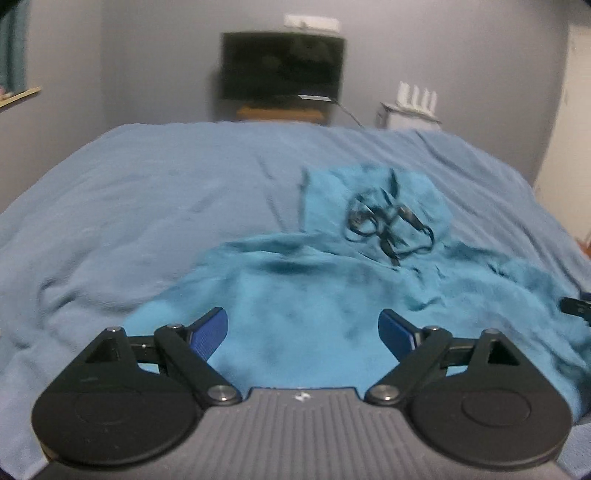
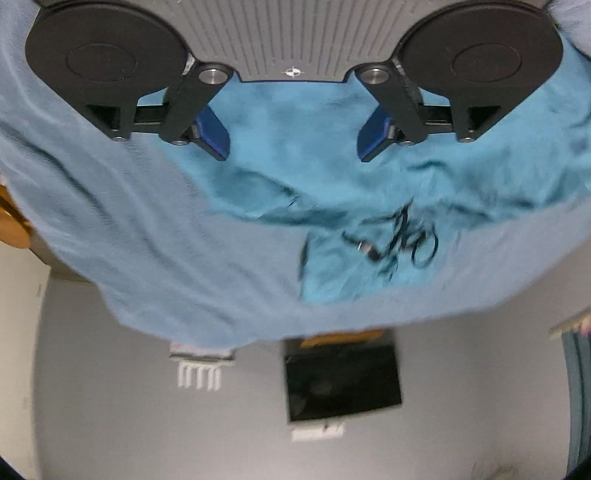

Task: Fold large clothes

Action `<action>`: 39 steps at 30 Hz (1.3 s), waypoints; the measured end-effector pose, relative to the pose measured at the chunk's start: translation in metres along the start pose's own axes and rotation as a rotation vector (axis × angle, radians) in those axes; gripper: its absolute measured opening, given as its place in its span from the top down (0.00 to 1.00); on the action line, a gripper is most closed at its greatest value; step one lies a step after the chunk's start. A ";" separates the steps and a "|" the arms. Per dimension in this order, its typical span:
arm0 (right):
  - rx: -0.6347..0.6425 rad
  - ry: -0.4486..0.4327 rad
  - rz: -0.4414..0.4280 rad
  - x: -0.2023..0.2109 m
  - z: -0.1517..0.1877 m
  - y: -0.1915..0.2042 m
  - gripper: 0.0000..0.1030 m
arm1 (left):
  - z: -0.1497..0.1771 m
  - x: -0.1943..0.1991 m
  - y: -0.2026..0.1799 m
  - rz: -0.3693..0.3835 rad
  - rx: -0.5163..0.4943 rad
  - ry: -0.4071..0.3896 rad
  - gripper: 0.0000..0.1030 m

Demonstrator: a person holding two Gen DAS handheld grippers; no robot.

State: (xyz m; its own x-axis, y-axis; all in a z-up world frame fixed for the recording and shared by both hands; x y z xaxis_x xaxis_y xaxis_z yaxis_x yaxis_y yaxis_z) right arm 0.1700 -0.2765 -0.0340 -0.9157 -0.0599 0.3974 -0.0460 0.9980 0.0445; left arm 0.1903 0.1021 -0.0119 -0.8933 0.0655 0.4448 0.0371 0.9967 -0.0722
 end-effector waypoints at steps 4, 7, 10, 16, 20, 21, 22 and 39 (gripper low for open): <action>0.033 0.065 -0.012 -0.042 0.016 0.017 0.31 | 0.016 -0.044 -0.026 0.020 -0.027 0.040 0.14; 0.059 0.106 -0.007 -0.068 0.038 0.029 0.31 | 0.030 -0.076 -0.027 0.006 -0.026 0.065 0.14; 0.078 0.138 0.005 -0.098 0.061 0.034 0.31 | 0.040 -0.107 -0.013 -0.049 0.005 0.082 0.14; 0.136 0.069 0.018 -0.122 0.062 0.032 0.33 | 0.048 -0.136 0.012 -0.074 0.159 0.071 0.13; 0.076 -0.092 -0.040 -0.113 0.021 0.038 0.27 | 0.057 -0.136 0.007 -0.066 0.106 0.040 0.08; 0.064 -0.129 -0.070 -0.114 0.008 0.041 0.24 | 0.059 -0.138 0.004 -0.072 0.079 0.042 0.07; 0.066 -0.138 -0.090 -0.120 -0.001 0.045 0.24 | 0.061 -0.140 0.001 -0.080 0.047 0.047 0.05; -0.337 0.022 -0.067 -0.363 -0.050 0.013 0.19 | 0.079 -0.170 -0.005 -0.089 -0.033 0.043 0.00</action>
State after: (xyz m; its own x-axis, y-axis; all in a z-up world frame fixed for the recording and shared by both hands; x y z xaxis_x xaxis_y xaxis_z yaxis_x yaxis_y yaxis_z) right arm 0.5215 -0.2425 -0.1320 -0.9059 -0.1291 0.4033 0.0323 0.9286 0.3697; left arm 0.3068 0.0819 -0.1579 -0.8736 -0.0225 0.4861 -0.0267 0.9996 -0.0016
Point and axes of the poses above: each gripper's, at about its wrist camera, not at the fingertips, and x roughly against the way its jaws point, y to its left, z to its underside, the point moved 9 cm from there along -x, roughly the way its jaws point, and after that the axes turned 13 degrees about -y, right-handed, at the moved point
